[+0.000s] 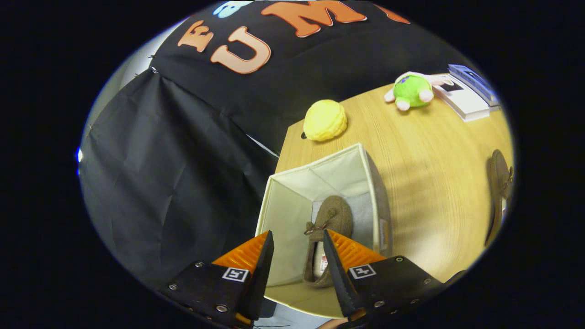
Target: Open the storage box then place both shoes into the box .Put the left shoe in first, then the right shoe, with the right side of both shoes facing outward in a uniform manner.
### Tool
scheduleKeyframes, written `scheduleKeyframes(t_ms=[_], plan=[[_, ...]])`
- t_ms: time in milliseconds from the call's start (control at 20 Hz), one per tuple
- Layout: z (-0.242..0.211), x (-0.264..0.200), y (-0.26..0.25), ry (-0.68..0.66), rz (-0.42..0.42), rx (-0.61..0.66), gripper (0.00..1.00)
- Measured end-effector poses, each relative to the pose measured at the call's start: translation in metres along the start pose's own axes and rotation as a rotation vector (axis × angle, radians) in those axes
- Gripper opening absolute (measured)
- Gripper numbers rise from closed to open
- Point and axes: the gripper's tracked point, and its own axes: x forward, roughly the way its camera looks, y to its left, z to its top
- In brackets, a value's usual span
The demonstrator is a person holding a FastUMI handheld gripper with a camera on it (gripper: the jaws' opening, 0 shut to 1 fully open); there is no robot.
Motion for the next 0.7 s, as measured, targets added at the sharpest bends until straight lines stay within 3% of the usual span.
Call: scheduleKeyframes(t_ms=[300,500,700], plan=[[0.013,-0.054,-0.043,-0.077,-0.001,-0.079,0.88],[0.019,-0.076,-0.092,-0.114,-0.055,-0.085,0.96],[0.021,-0.091,-0.152,-0.141,-0.132,-0.045,0.96]])
